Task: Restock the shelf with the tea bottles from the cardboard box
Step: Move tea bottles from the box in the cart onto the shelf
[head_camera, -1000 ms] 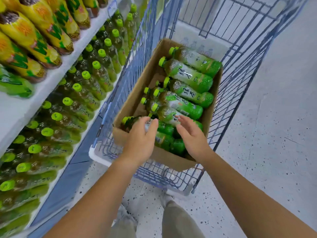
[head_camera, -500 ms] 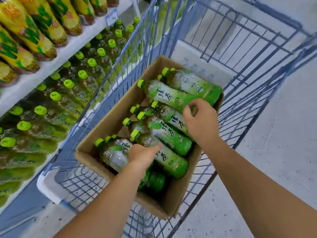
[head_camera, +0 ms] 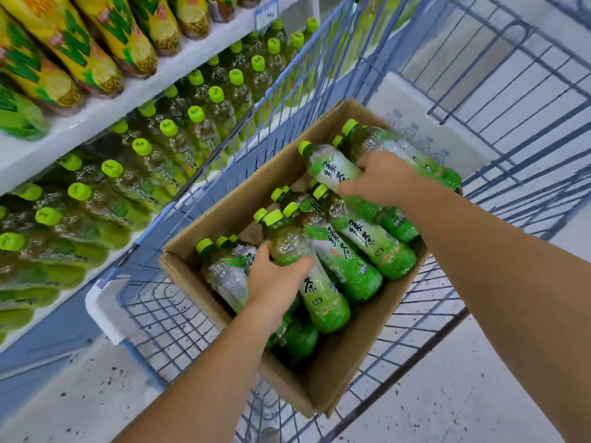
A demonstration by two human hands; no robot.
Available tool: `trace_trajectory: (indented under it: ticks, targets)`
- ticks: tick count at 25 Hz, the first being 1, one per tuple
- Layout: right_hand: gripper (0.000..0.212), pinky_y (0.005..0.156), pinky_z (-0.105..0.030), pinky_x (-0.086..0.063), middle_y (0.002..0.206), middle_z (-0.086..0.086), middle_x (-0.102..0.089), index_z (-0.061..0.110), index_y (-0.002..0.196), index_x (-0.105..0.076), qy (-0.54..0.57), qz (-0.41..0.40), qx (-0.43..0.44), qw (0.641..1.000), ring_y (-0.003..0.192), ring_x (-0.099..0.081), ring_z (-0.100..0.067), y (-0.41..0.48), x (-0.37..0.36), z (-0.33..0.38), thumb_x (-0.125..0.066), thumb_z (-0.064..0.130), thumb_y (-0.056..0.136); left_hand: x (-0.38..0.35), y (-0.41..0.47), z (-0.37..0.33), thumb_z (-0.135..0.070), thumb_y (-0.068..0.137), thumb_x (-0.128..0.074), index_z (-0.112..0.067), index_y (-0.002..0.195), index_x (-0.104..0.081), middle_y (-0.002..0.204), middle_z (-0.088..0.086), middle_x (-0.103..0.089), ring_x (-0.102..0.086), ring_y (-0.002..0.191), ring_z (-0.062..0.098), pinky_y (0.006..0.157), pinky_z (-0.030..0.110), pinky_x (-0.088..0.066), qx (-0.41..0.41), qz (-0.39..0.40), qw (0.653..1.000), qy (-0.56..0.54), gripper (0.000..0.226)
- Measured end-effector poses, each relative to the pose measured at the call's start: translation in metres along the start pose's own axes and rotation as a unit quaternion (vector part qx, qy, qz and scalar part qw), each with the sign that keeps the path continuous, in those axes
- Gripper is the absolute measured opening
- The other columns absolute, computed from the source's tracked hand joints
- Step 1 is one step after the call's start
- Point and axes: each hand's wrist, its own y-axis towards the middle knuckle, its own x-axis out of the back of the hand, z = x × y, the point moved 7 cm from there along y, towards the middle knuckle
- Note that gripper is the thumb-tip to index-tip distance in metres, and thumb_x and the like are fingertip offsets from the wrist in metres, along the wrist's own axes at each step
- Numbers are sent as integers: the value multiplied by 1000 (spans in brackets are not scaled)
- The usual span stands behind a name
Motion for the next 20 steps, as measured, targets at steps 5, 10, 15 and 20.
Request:
trace_trajectory:
  ticks: [5, 10, 15, 20]
  targets:
    - [63, 77, -33, -47, 104, -9, -60, 8, 122, -58, 209, -5, -70, 975, 95, -59, -26, -33, -12, -7, -79, 43, 75, 10, 3, -6, -36, 69, -84, -39, 126, -54, 109, -10, -73, -71, 95, 16, 84, 43, -57, 7, 41, 999, 2, 64]
    - [18, 75, -45, -62, 84, -5, -76, 17, 95, -73, 445, -35, -62, 893, 77, -74, -25, -90, -50, 13, -78, 24, 79, 40, -12, -30, -29, 79, -82, -30, 121, -58, 101, -4, -74, -73, 85, 15, 61, 28, -54, -27, 46, 998, -28, 49]
    - [19, 81, -43, -60, 94, 3, -78, 22, 105, -75, 517, -25, 7, 856, 91, -74, -22, -127, -72, 79, -73, 24, 86, 116, -35, -65, -53, 71, -82, -34, 87, -76, 87, -10, -77, -74, 83, 17, 78, 41, -61, -92, -8, 995, 24, 26]
    - [15, 84, -45, -59, 96, 2, -78, 30, 94, -77, 528, -9, 94, 844, 91, -74, -21, -155, -68, 191, -75, 19, 85, 231, -65, -103, -31, 81, -81, -21, 90, -73, 79, -7, -76, -72, 70, 7, 59, 27, -57, -169, -73, 982, -47, 15]
